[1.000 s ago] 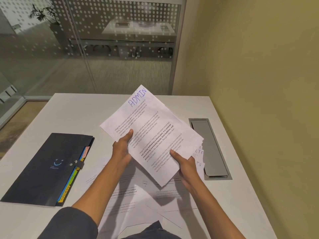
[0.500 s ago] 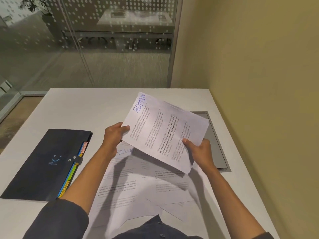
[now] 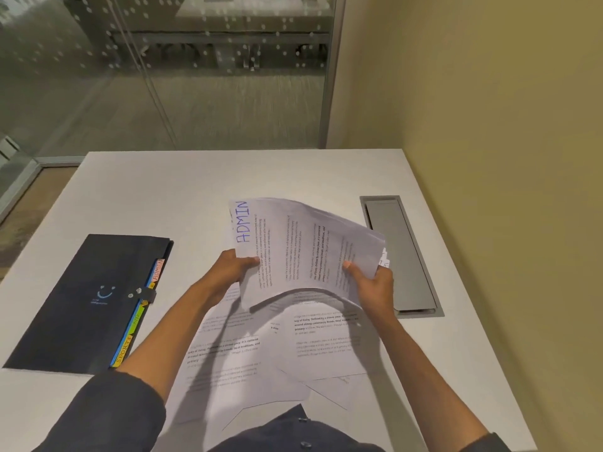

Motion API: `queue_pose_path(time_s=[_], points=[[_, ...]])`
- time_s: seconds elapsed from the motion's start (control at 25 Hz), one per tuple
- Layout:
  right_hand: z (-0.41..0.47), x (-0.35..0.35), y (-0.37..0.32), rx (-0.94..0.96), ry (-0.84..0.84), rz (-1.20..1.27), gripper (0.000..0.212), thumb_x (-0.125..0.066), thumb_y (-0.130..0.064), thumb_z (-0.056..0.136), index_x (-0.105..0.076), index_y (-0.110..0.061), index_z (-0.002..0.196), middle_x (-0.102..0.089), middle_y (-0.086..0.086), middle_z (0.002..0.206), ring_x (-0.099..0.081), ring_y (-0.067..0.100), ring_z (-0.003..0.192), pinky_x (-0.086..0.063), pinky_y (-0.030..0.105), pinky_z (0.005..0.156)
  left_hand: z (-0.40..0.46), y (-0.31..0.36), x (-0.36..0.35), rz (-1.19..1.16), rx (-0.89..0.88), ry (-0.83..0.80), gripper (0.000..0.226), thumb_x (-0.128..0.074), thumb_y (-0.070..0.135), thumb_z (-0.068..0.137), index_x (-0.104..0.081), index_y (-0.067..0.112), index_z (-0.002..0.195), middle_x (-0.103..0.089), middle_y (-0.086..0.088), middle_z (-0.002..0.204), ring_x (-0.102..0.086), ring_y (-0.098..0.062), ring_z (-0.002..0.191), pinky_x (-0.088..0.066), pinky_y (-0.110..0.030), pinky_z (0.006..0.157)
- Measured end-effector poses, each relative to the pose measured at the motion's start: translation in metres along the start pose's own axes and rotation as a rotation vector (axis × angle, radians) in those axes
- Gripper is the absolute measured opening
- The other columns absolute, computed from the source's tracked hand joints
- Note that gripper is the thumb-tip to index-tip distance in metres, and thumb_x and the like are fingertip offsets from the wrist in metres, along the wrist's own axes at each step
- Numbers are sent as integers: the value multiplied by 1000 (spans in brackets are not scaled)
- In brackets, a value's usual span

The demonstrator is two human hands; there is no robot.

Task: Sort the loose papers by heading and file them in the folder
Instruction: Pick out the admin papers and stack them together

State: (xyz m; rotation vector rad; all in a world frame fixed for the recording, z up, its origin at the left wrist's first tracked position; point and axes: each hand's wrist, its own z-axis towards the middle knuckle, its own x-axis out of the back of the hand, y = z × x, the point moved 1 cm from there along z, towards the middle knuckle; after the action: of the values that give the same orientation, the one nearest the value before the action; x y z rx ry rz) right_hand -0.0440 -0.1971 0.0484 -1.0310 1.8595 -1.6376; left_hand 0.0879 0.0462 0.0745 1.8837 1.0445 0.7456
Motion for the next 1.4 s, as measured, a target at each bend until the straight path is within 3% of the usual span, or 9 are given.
queue_pose_path(time_s=[0.24,0.4,0.52,0.76,0.92,1.08,1.2,1.28,1.4], points=[[9,-15,12,-47,57,135,32,-74,-14,87,-62,-15,117,-71,6,110,-69,18,98,-59,36,83,12,-12,-13,-120,-54,234,17,-55,2,94,-63,13,105,-66,-3,97,-61,-23,92,-49,-26,67],[13,-18,9,-43,6,80,22,-77,-15,84,-65,-22,100,-70,-6,93,-68,4,82,-59,22,68,13,-23,-15,-117,-65,257,21,-62,11,92,-63,12,113,-68,-2,101,-63,-20,92,-52,-33,80],[14,-15,15,-50,-2,23,23,-76,-11,84,-65,-15,104,-68,-4,89,-65,7,80,-55,18,58,12,-30,-18,-87,-89,237,18,-61,15,93,-64,15,111,-68,2,98,-63,-12,89,-49,-25,72],[16,-9,19,-62,61,5,23,-76,-14,84,-65,-13,104,-65,-4,89,-64,12,81,-54,26,63,9,-26,-15,-77,-172,247,10,-58,16,95,-65,18,101,-68,2,92,-62,-12,85,-47,-21,67],[11,-7,29,-104,21,-83,32,-74,-14,87,-63,-7,116,-65,3,98,-62,17,84,-47,18,60,3,-36,-21,-44,-166,226,12,-59,14,94,-64,25,93,-68,5,89,-64,-8,83,-50,-14,60],[7,-6,33,-59,5,-94,28,-71,-14,89,-62,-10,116,-66,0,98,-63,8,83,-48,13,61,4,-40,-18,-60,-188,261,9,-62,15,93,-66,18,100,-69,5,89,-65,-10,82,-52,-18,63],[2,-6,46,-112,-11,-123,36,-72,-13,88,-62,-1,120,-67,10,108,-64,22,91,-48,15,61,2,-51,-19,-16,-144,266,16,-63,15,92,-65,14,108,-67,5,90,-64,-15,84,-51,-20,66],[2,-3,46,-131,1,-125,37,-73,-13,87,-62,-1,120,-67,10,109,-63,22,92,-47,15,61,1,-53,-19,7,-145,290,14,-63,18,92,-66,14,106,-68,3,89,-67,-20,86,-53,-24,65],[8,4,31,-85,-9,-105,23,-73,-16,87,-69,-12,109,-72,3,103,-70,22,89,-58,29,68,-4,-35,-16,62,-180,301,10,-59,20,95,-65,23,87,-68,8,82,-67,-11,75,-50,-18,56]])
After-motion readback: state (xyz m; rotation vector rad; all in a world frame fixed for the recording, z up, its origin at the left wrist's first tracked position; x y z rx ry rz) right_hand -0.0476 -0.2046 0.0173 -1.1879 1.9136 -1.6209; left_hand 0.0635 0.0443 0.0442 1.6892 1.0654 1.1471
